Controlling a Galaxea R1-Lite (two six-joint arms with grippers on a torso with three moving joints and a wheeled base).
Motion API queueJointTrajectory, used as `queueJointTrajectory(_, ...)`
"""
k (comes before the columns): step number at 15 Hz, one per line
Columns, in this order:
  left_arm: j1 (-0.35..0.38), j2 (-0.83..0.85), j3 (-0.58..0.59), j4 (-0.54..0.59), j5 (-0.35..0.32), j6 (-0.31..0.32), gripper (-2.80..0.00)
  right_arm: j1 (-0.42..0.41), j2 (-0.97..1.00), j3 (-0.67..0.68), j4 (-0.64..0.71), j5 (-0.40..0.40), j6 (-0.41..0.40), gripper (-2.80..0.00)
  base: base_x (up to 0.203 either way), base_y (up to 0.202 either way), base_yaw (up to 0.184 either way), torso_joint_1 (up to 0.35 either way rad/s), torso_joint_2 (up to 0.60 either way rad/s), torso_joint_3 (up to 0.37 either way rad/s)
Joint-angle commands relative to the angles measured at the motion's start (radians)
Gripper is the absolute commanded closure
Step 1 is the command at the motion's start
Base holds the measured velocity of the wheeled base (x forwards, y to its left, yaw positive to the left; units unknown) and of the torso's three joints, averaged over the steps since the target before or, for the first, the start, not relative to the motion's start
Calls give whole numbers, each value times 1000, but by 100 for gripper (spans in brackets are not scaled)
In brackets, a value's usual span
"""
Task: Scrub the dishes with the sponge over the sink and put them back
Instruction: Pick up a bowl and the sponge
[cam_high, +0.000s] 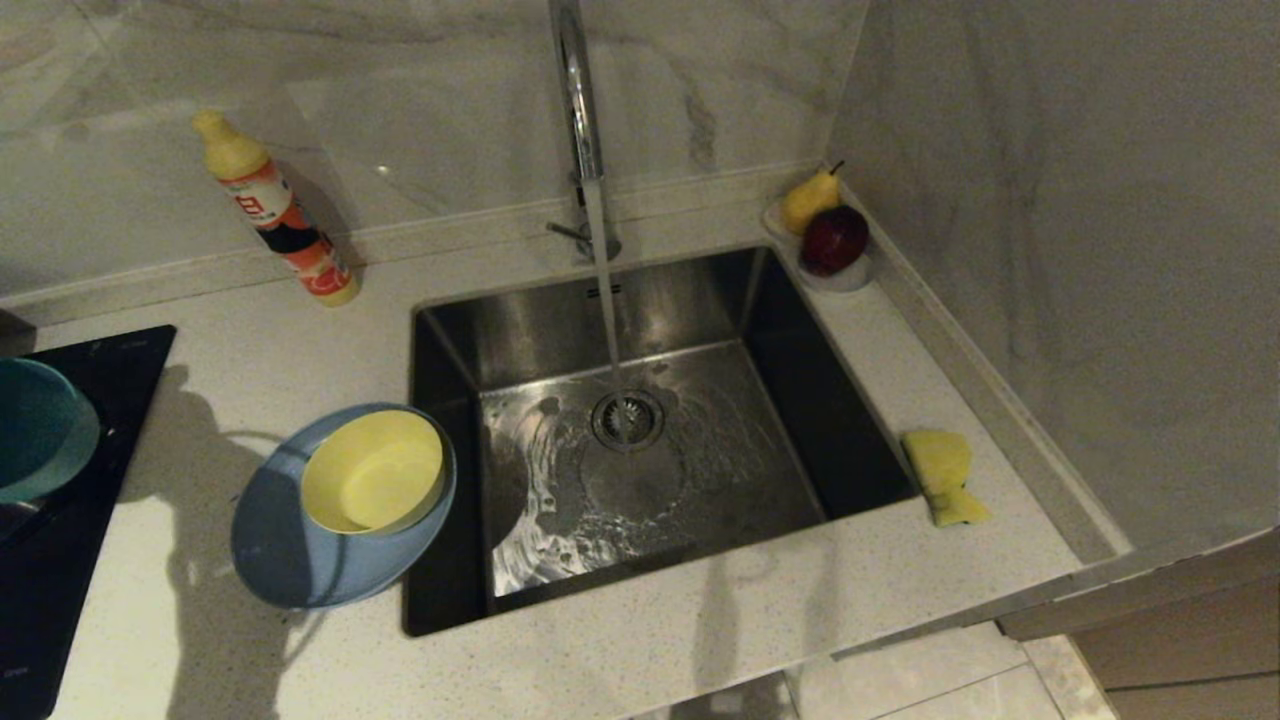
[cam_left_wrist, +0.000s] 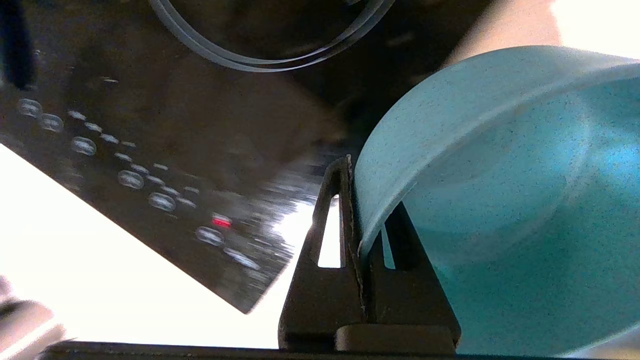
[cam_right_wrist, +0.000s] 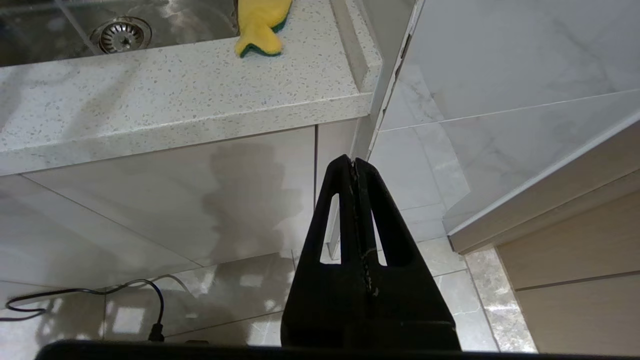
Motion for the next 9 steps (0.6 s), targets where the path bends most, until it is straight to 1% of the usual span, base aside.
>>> queueJointTrajectory(1, 2, -138, -21, 23, -66, -52, 0, 0, -2, 0, 0, 0, 0, 0, 0, 0, 0, 0, 0, 0)
queueJointTrajectory(3, 0, -201, -66, 31, -177, -131, 0, 0, -1, 0, 0, 0, 0, 0, 0, 0, 0, 0, 0, 0)
queueJointTrajectory(5, -7, -243, -118, 32, -270, -169, 0, 0, -1, 0, 0, 0, 0, 0, 0, 0, 0, 0, 0, 0)
queueJointTrajectory(6, -25, -247, -141, 33, -289, -174, 0, 0, 0, 0, 0, 0, 0, 0, 0, 0, 0, 0, 0, 0)
queueJointTrajectory(7, -65, -244, -172, 39, -294, -184, 0, 0, -2, 0, 0, 0, 0, 0, 0, 0, 0, 0, 0, 0)
queueJointTrajectory(9, -172, -235, -245, 73, -295, -224, 0, 0, 0, 0, 0, 0, 0, 0, 0, 0, 0, 0, 0, 0)
